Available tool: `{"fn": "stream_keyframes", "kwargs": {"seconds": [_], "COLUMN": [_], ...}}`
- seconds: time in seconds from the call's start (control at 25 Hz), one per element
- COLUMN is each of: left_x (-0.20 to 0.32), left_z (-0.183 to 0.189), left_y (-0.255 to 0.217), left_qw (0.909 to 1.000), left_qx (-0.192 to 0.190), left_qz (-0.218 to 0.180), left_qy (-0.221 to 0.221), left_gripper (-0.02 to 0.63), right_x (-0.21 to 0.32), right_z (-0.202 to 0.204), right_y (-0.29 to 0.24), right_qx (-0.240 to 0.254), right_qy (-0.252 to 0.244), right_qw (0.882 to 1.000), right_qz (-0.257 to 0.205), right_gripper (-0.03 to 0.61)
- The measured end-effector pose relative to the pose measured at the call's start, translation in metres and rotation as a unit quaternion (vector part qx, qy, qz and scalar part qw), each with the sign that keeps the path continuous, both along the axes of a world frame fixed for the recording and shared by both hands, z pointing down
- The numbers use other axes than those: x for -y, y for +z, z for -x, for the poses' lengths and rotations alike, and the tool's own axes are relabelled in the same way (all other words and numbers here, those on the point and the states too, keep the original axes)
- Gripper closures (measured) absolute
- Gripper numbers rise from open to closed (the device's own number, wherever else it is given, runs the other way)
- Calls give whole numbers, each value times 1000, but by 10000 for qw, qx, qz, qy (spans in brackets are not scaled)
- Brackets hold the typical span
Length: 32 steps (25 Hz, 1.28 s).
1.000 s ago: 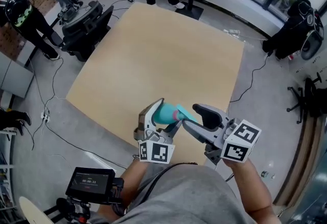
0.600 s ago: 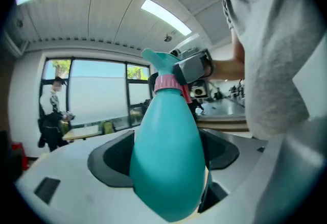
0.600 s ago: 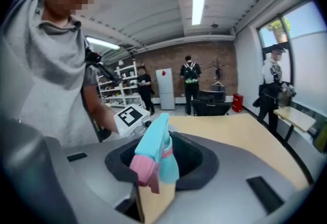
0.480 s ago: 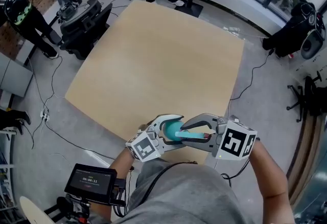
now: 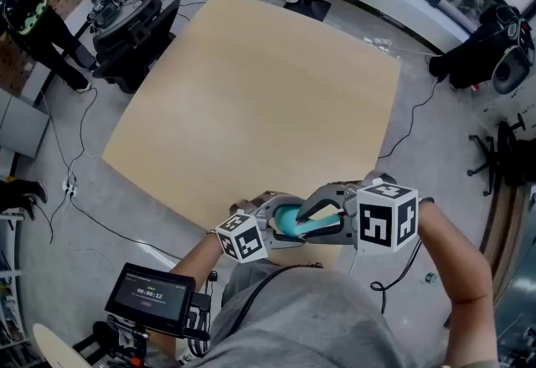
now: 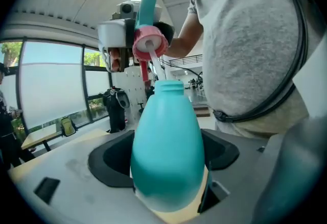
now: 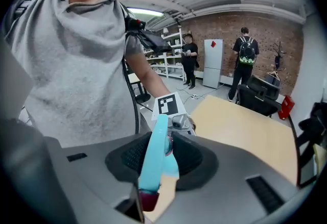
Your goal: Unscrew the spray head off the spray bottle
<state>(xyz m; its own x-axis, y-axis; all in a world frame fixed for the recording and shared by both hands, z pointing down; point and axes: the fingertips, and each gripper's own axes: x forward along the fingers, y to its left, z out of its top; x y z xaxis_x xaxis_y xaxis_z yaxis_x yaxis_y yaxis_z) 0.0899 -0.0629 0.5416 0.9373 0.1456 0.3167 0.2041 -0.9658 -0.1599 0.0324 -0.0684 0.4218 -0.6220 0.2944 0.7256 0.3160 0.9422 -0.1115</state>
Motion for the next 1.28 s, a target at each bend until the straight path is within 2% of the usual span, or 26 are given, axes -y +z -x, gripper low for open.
{"fn": "stream_keyframes", "kwargs": {"seconds": [0.2, 0.36, 0.6, 0.72, 0.92, 1.04, 1.16, 1.28], "left_x": [30, 39, 53, 50, 78, 90, 88, 84], "left_z": [3, 6, 20, 27, 56, 64, 63, 61], "left_y": [43, 75, 130, 150, 190, 193, 187, 187], "left_qw": [9963, 9878, 9756, 9702, 9617, 9614, 9612, 9606], "left_qx": [42, 219, 538, 657, 692, 631, 582, 578], "left_qz": [89, 342, 580, 755, 1036, 1115, 1174, 1215], "left_qy": [-850, -1506, -2048, -2207, -2441, -2434, -2426, -2433], "left_gripper": [229, 229, 229, 229, 229, 229, 227, 227], "right_x": [28, 33, 51, 50, 87, 104, 103, 89], "right_z": [-8, -17, -21, -28, -29, -34, -48, -56], "right_y": [-5, -23, -26, -24, 40, 91, 146, 199], "right_qx": [-59, 93, 318, 357, 82, -222, -750, -1308], "right_qy": [423, 772, 1399, 1851, 2720, 3145, 3397, 3369], "right_qw": [9983, 9954, 9867, 9783, 9568, 9427, 9288, 9153], "right_qz": [-399, -552, -765, -857, -1021, -1090, -1276, -1779], "right_gripper": [448, 448, 448, 448, 448, 448, 448, 448]}}
